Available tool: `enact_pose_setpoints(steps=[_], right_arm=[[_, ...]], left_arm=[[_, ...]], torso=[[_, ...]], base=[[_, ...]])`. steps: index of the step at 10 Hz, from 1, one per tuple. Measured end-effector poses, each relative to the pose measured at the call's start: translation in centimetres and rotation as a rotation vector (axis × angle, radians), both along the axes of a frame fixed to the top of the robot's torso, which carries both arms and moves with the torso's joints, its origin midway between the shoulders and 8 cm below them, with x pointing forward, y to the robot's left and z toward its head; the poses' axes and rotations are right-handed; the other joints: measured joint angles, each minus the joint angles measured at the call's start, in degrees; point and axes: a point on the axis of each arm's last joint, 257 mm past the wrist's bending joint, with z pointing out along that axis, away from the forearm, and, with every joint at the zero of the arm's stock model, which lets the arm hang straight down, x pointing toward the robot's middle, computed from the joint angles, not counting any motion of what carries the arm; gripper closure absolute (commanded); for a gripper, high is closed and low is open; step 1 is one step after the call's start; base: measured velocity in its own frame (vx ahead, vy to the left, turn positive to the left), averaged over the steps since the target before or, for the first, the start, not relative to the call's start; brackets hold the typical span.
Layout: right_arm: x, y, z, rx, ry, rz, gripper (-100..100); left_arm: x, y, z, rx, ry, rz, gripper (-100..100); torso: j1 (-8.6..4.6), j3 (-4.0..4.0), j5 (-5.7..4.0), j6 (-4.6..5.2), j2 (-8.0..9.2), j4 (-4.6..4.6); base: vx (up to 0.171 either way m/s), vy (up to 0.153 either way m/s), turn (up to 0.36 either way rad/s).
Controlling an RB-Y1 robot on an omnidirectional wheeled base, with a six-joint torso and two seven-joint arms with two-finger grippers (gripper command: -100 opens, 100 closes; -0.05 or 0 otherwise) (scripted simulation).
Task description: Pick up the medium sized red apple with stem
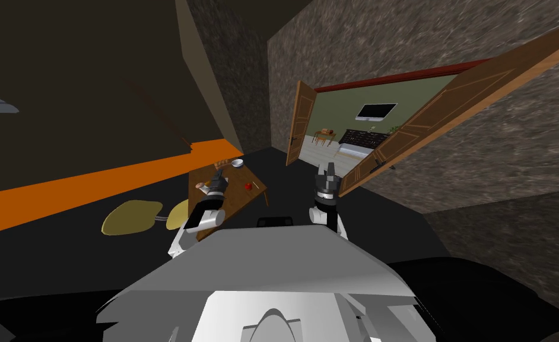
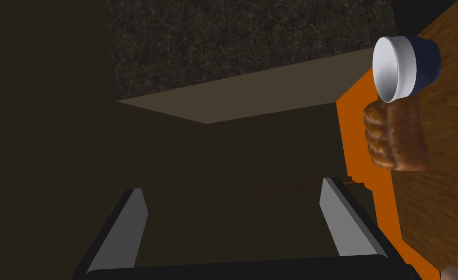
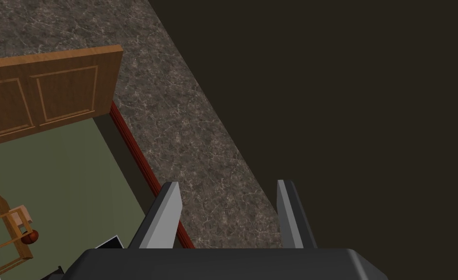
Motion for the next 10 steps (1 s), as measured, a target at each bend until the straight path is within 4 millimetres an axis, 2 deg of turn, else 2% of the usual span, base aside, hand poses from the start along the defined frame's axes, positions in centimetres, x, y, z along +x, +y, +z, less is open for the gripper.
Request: enact_pose_setpoints(steps=[1, 8, 10], right_arm=[[0.0, 0.0, 0.0, 0.0, 0.0, 0.0, 0], [0.0, 0.0, 0.0, 0.0, 0.0, 0.0, 0], [0.0, 0.0, 0.0, 0.0, 0.0, 0.0, 0]], left_arm=[[0.1, 0.1, -0.4, -0.004, 0.02, 0.002, -100], [1.4, 2.1, -8.0, -0.05, 0.258, 0.03, -100], [1.1, 2.3, -9.5, -0.062, 0.312, 0.034, -100]], torso=[[0.01, 0.01, 0.0, 0.0, 0.02, 0.0], [-0.02, -0.03, 0.0, 0.0, -0.05, -0.01], [0.0, 0.0, 0.0, 0.0, 0.0, 0.0]], base=[[0.009, -0.007, 0.017], [0.017, -0.013, 0.012], [0.011, -0.007, 0.006]])
